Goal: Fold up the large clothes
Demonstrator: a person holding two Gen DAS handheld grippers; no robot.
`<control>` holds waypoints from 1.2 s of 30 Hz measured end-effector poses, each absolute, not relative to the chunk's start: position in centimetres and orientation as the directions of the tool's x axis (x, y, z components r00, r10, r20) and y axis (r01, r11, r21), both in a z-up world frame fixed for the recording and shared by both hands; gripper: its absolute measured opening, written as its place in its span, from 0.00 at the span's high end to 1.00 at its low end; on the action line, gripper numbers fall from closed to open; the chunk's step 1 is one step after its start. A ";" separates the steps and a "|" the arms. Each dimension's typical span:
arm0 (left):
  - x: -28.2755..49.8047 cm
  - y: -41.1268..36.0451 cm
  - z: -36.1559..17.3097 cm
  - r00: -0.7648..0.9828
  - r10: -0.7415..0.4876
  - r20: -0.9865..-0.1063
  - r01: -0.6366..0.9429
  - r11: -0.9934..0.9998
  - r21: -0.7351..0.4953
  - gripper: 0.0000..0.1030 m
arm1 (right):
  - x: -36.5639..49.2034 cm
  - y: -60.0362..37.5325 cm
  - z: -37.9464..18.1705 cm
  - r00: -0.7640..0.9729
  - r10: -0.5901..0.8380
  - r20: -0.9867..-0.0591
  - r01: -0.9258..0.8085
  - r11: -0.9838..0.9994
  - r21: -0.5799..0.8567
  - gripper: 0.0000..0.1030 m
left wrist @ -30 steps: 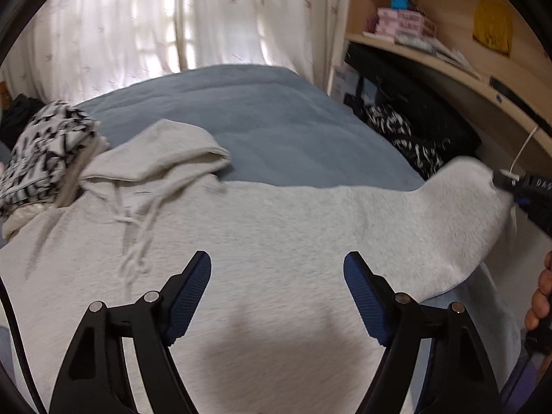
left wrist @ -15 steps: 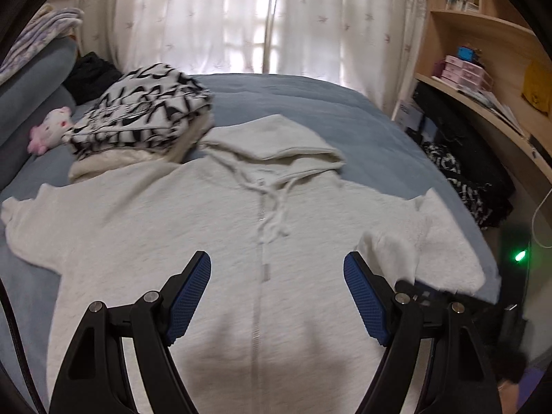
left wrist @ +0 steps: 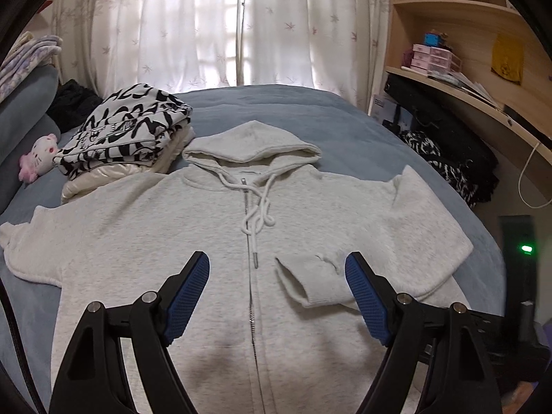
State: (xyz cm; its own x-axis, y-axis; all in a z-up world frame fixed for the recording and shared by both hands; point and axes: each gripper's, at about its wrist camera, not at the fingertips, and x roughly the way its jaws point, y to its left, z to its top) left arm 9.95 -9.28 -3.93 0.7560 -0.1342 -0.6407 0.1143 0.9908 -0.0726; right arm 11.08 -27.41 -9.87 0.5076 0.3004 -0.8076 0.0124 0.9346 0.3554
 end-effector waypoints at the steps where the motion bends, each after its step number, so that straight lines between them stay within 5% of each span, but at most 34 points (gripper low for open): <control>1: 10.0 -9.3 -4.0 0.753 -0.138 -0.643 0.117 0.990 -0.076 0.23 | 10.3 -27.7 -9.6 0.520 0.294 -0.802 0.017 0.935 0.353 0.49; 11: 12.3 -6.0 -8.4 0.587 -0.349 -0.731 0.086 0.924 -0.372 0.23 | 7.8 -30.0 -9.3 0.572 0.225 -0.789 0.051 0.950 0.308 0.49; 20: 15.9 -8.1 -12.4 0.470 -0.522 -0.711 0.069 0.825 -0.560 0.23 | 7.7 -30.7 -11.8 0.547 0.252 -0.798 0.073 0.936 0.345 0.49; 22: 17.1 -9.2 -13.5 0.445 -0.530 -0.721 0.058 0.821 -0.568 0.28 | 7.7 -30.5 -12.0 0.549 0.245 -0.799 0.067 0.940 0.335 0.49; 26: 19.2 -11.3 -15.2 0.408 -0.491 -0.770 0.042 0.853 -0.521 0.73 | 7.7 -30.2 -12.4 0.550 0.235 -0.801 0.058 0.946 0.318 0.49; 27: 19.5 -11.8 -15.1 0.410 -0.472 -0.781 0.047 0.866 -0.499 0.78 | 7.8 -30.2 -12.5 0.549 0.234 -0.802 0.059 0.947 0.317 0.49; 30: 20.0 -13.1 -13.1 0.447 -0.418 -0.791 0.095 0.901 -0.423 0.89 | 7.7 -30.3 -12.5 0.555 0.236 -0.798 0.057 0.946 0.319 0.49; 36: 20.5 -13.0 -4.9 0.657 -0.289 -0.696 0.177 0.957 -0.230 0.94 | 7.5 -30.1 -11.6 0.556 0.252 -0.792 0.045 0.943 0.331 0.49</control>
State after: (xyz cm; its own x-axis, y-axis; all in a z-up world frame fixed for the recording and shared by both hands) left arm 20.49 -13.01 -4.88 0.6571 -0.2888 -0.6963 0.1771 0.9570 -0.2297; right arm 7.46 -30.13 -11.59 0.5561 0.2516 -0.7922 0.0451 0.9426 0.3310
